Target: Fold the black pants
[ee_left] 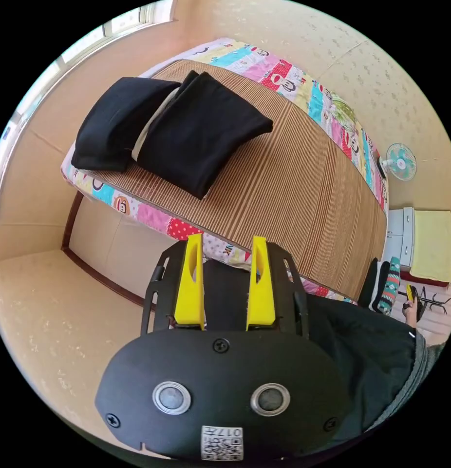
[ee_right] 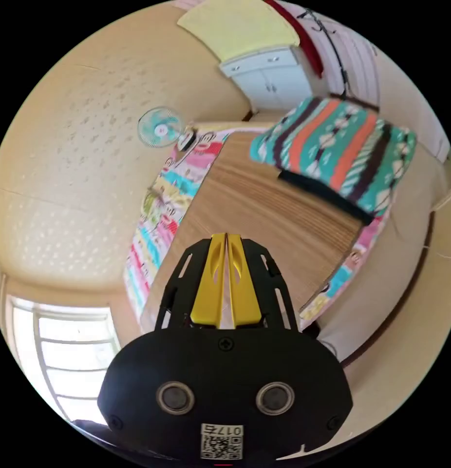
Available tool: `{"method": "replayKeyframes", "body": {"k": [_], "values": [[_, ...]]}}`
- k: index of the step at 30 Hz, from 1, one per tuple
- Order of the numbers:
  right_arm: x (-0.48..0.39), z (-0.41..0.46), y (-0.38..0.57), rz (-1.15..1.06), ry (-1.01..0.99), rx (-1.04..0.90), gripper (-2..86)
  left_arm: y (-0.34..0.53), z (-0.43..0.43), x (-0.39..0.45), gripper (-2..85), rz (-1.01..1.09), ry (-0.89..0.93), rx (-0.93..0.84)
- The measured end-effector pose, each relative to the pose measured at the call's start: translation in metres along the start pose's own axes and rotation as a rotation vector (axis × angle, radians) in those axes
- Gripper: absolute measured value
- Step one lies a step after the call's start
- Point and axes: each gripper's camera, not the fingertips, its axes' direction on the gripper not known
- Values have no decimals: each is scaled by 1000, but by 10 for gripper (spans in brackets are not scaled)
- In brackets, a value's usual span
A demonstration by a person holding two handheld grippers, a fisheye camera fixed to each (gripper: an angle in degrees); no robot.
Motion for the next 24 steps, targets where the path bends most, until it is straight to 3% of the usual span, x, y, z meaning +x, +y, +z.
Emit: {"method": "replayKeyframes", "body": {"k": [2,5,8,11,19,24], "values": [[5,64,48,14,-284,-273,2,-6,-9,-18,137,1,-9,28],[14,147,104,103,-501,-633,3,-32,-24,-41,137,64,-16,62],[10,197,149,197,-723,-830,4,-73,-40,-71,137,100,46,78],[-12,200,166,142,-895,-868,4,-124,-38,-107,134,128,203,-8],[-15,128,170,-37,-605,-909,4,-185,-8,-190,133,60,25,-146],[30,93,178,45,-502,-841,6,-162,-3,-220,76,-46,247,-225]]}}
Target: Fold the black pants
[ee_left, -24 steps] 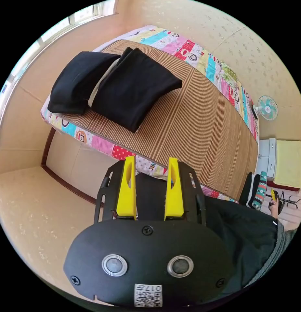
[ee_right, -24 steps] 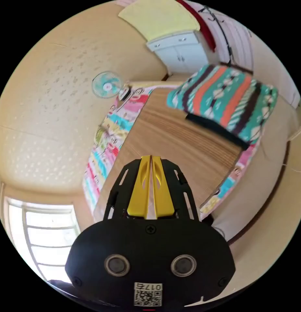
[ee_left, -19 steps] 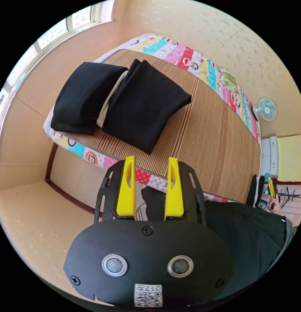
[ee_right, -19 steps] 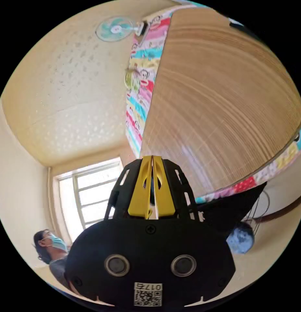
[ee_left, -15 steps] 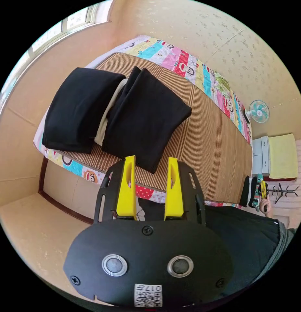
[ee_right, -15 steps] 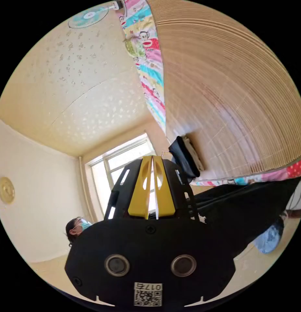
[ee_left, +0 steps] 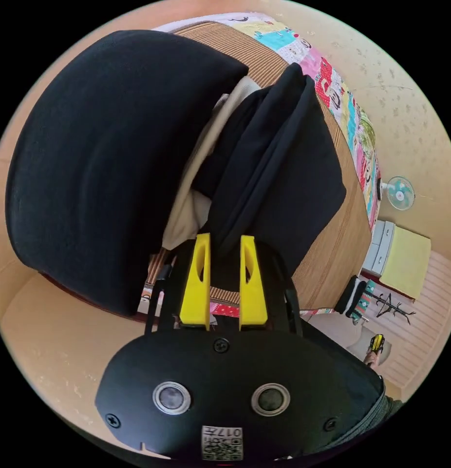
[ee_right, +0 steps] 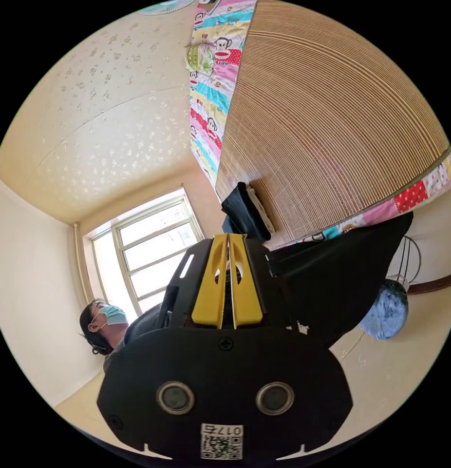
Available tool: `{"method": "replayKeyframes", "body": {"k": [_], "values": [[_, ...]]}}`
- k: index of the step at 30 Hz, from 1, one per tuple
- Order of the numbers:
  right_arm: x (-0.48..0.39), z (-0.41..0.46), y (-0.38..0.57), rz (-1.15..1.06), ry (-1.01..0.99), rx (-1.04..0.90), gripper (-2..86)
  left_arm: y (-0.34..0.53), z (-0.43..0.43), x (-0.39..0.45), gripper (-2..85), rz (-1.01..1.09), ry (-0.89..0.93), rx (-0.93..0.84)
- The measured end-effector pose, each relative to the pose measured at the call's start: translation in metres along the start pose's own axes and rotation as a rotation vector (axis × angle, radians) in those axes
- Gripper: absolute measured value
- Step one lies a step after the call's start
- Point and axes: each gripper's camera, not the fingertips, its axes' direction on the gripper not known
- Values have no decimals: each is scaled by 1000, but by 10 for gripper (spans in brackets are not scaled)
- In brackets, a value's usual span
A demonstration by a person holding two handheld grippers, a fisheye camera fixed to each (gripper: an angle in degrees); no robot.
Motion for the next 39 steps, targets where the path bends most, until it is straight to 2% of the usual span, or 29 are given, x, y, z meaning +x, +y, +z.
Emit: {"method": "replayKeyframes", "body": {"k": [2,4,7,9,10,15,19,22,26,30,34,36,39], "values": [[14,-1,5,23,2,-9,8,11,-8,-9,62,52,183,-83],[17,3,1,9,27,-26,12,38,-36,4,54,262,445,-127],[8,18,-15,-76,49,-76,26,82,-80,49,46,492,695,-86],[-2,30,-28,-147,43,-115,45,106,-112,88,44,653,777,-39],[-9,39,-36,-187,38,-145,61,121,-133,114,43,757,804,6],[-50,82,-60,-435,61,-300,115,172,-203,201,40,911,977,194],[-86,105,-48,-674,242,-332,154,260,-278,271,40,1118,923,368],[-87,118,-32,-830,335,-336,192,323,-323,297,40,1176,1011,497],[-79,119,-6,-1011,439,-225,224,397,-364,326,40,1256,1050,621],[-76,103,0,-1048,490,-56,246,472,-393,369,40,1344,1085,683],[-65,64,-17,-1031,231,-5,288,512,-404,421,41,1359,1237,622],[-69,49,-18,-1084,161,25,294,524,-406,443,41,1376,1279,573],[-86,22,-18,-1203,-53,62,305,530,-403,469,41,1344,1372,502]]}}
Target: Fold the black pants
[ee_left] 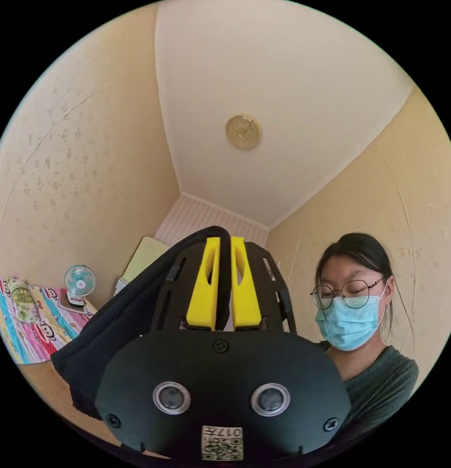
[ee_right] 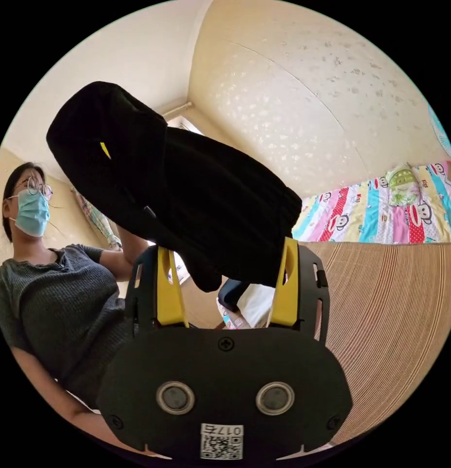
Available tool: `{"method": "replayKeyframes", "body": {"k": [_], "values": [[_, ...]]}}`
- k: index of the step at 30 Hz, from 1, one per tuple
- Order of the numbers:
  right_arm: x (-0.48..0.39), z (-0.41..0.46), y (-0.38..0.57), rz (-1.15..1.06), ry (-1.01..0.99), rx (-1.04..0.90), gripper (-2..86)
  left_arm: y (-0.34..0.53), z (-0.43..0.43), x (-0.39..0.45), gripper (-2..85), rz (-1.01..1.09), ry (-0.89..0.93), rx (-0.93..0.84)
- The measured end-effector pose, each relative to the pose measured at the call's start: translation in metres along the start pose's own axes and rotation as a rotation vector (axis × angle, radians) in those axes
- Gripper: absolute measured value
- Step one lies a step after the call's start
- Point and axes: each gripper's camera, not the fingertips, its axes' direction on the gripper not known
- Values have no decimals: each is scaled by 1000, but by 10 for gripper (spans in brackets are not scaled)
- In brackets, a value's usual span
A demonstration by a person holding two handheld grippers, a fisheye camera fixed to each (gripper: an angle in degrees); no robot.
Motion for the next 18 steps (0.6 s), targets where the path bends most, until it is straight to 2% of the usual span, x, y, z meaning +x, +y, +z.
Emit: {"method": "replayKeyframes", "body": {"k": [3,7,8,10,16,18], "values": [[1,-11,-18,-117,-176,67,311,1,18,-10,41,-39,41,41],[2,25,-31,-307,-607,-132,205,14,46,-19,41,-2,-79,61],[-5,38,-31,-323,-639,-187,145,17,50,-21,42,4,-106,60],[-11,44,-28,-320,-620,-178,99,25,57,-34,42,18,-226,66],[-18,2,-39,-346,-829,-9,81,45,30,-72,44,2,-606,175],[-20,-16,-53,-353,-853,48,81,54,18,-85,45,-5,-664,202]]}}
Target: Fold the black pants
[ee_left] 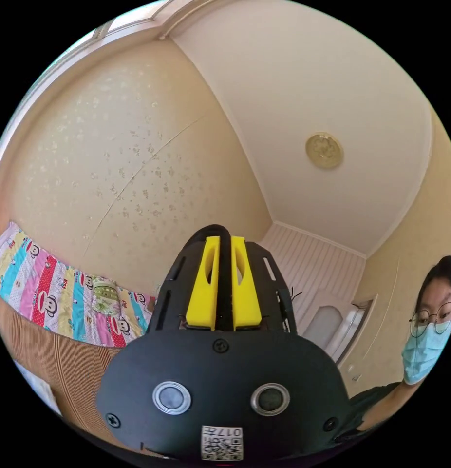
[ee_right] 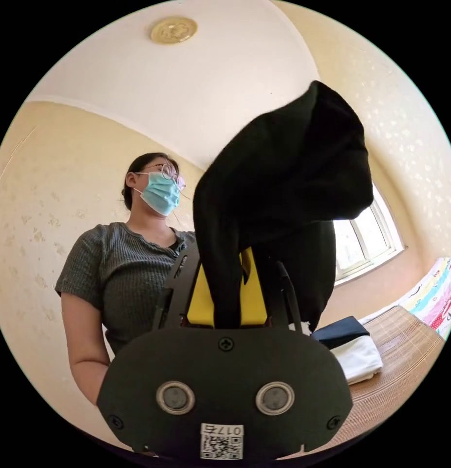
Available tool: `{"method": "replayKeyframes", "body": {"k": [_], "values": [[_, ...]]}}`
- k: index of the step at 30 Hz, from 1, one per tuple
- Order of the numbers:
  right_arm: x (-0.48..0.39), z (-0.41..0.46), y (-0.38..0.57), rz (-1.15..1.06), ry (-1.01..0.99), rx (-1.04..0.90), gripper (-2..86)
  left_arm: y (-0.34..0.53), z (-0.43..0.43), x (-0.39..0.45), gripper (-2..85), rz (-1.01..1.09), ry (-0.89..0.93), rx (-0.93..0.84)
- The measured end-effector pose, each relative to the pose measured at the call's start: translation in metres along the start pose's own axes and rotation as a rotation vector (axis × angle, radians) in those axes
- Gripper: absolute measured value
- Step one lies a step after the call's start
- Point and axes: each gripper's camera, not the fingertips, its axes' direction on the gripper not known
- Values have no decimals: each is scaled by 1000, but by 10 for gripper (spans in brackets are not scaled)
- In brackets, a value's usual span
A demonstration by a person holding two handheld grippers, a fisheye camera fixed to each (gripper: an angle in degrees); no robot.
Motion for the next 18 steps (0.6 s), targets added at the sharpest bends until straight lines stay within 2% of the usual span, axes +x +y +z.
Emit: {"method": "replayKeyframes", "body": {"k": [5,9,14,17,18], "values": [[-14,-18,-65,-106,-36,72,78,31,4,-60,52,-100,-150,-48],[-7,-35,-102,-89,-30,203,67,78,20,-119,77,-193,-223,-185],[35,-85,-110,121,-36,581,74,153,22,-149,110,-103,-241,-367],[56,-101,-96,243,11,740,76,199,10,-145,117,-41,-225,-438],[59,-103,-94,262,31,751,76,217,10,-139,122,-25,-158,-477]]}}
